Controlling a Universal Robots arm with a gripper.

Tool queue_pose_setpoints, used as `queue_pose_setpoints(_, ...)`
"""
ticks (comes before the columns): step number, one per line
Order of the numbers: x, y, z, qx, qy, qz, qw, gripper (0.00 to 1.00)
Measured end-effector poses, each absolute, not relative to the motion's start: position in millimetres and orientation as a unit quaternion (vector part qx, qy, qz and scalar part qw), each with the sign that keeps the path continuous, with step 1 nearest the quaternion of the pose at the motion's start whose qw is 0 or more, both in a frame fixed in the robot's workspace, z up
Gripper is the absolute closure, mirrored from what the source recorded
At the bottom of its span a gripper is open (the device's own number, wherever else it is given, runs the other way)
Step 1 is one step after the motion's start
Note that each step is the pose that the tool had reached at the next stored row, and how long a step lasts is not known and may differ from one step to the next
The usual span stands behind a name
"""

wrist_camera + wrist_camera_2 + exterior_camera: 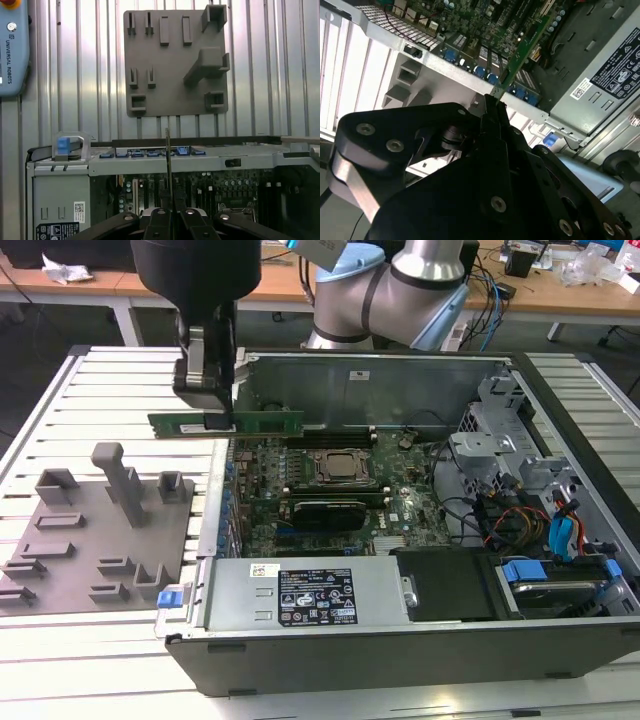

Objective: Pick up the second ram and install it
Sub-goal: 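Pick up the second ram and move it above second insertion slot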

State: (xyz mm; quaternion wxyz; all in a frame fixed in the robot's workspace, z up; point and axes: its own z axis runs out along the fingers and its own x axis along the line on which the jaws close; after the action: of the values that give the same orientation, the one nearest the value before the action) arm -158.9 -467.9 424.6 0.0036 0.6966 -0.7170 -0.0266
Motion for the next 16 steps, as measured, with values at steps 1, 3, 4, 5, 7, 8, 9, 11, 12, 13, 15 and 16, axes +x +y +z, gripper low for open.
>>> queue_pose_setpoints(1,-156.3,-467.9,424.6,0.697,-0.717,-0.027,0.004,0.87)
queue_pose_setpoints(3,-153.0,-467.8,424.6,0.697,-0.717,-0.027,0.004,0.87)
queue_pose_setpoints(4,-150.4,-467.8,424.6,0.697,-0.717,-0.027,0.004,0.87)
queue_pose_setpoints(5,-148.6,-467.8,424.6,0.697,-0.717,-0.027,0.004,0.87)
queue_pose_setpoints(7,-145.2,-467.8,424.6,0.697,-0.717,-0.027,0.004,0.87)
queue_pose_setpoints(8,-143.1,-467.7,424.6,0.697,-0.717,-0.027,0.004,0.87)
queue_pose_setpoints(9,-141.3,-467.7,424.6,0.697,-0.717,-0.027,0.004,0.87)
queue_pose_setpoints(11,-135.6,-467.6,424.6,0.697,-0.717,-0.027,0.004,0.87)
queue_pose_setpoints(12,-132.2,-467.5,424.5,0.696,-0.717,-0.027,0.004,0.87)
queue_pose_setpoints(13,-131.2,-467.5,424.5,0.695,-0.719,-0.027,0.003,0.87)
queue_pose_setpoints(15,-130.1,-467.4,424.1,0.680,-0.733,-0.027,0.003,0.87)
queue_pose_setpoints(16,-129.4,-467.4,424.1,0.680,-0.733,-0.027,0.003,0.87)
